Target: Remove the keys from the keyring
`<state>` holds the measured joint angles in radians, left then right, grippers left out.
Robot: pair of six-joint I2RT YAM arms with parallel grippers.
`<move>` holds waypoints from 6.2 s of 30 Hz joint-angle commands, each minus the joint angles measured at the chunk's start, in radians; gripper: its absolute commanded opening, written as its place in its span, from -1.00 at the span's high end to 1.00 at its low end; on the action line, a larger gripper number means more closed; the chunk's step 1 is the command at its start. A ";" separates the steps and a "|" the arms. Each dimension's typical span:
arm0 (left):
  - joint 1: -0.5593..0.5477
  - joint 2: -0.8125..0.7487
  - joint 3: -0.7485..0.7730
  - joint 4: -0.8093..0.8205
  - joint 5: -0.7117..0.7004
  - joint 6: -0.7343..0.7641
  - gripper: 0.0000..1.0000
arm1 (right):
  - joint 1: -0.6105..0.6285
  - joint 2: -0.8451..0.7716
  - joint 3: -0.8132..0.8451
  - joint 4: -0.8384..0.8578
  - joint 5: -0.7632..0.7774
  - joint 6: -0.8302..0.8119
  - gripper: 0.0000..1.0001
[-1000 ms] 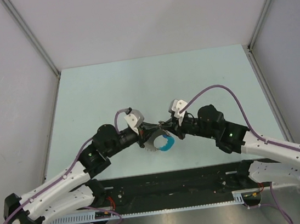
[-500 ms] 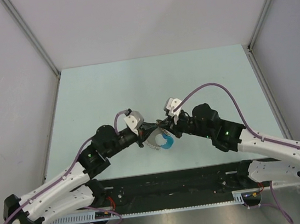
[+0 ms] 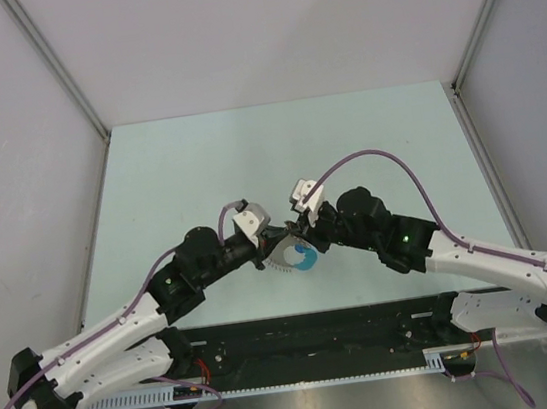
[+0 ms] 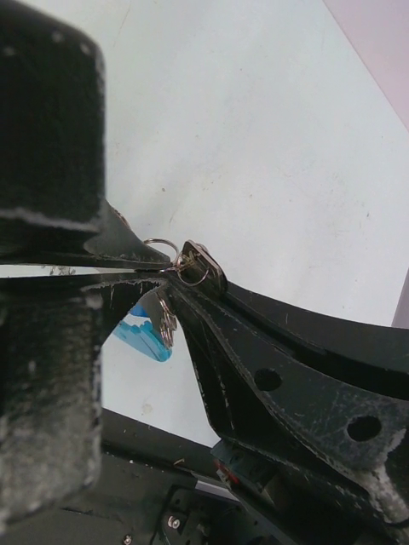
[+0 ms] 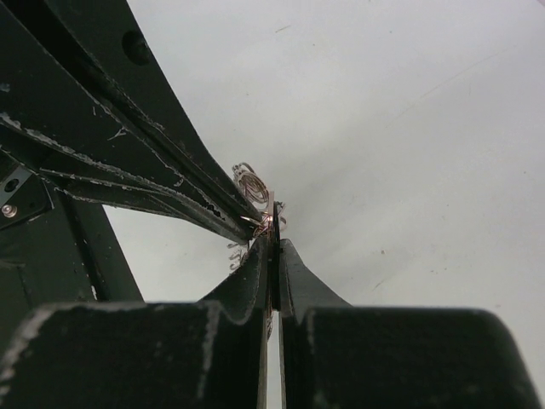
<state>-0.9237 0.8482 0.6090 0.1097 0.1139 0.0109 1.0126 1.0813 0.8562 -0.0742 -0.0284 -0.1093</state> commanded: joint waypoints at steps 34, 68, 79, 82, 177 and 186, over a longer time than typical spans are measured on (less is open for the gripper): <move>-0.010 -0.031 -0.009 0.065 0.220 0.060 0.99 | -0.201 0.002 0.115 -0.110 -0.343 0.204 1.00; -0.004 -0.126 -0.049 0.191 0.182 -0.077 1.00 | -0.304 -0.087 -0.029 -0.024 -0.470 0.266 1.00; 0.000 -0.130 -0.061 0.245 0.122 -0.141 0.99 | -0.236 -0.149 -0.065 0.007 -0.394 0.234 1.00; 0.009 -0.156 -0.081 0.263 0.101 -0.164 0.99 | -0.235 -0.175 -0.069 0.011 -0.375 0.232 1.00; 0.046 -0.012 0.265 -0.364 0.424 0.037 -0.04 | -0.126 -0.198 0.039 -0.232 -0.450 -0.193 1.00; 0.046 0.080 0.310 -0.392 0.521 0.064 -0.01 | -0.128 -0.150 0.127 -0.311 -0.444 -0.153 1.00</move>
<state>-0.8829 0.9329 0.8871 -0.2592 0.5617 0.0364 0.8860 0.9302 0.9146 -0.3752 -0.4713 -0.2813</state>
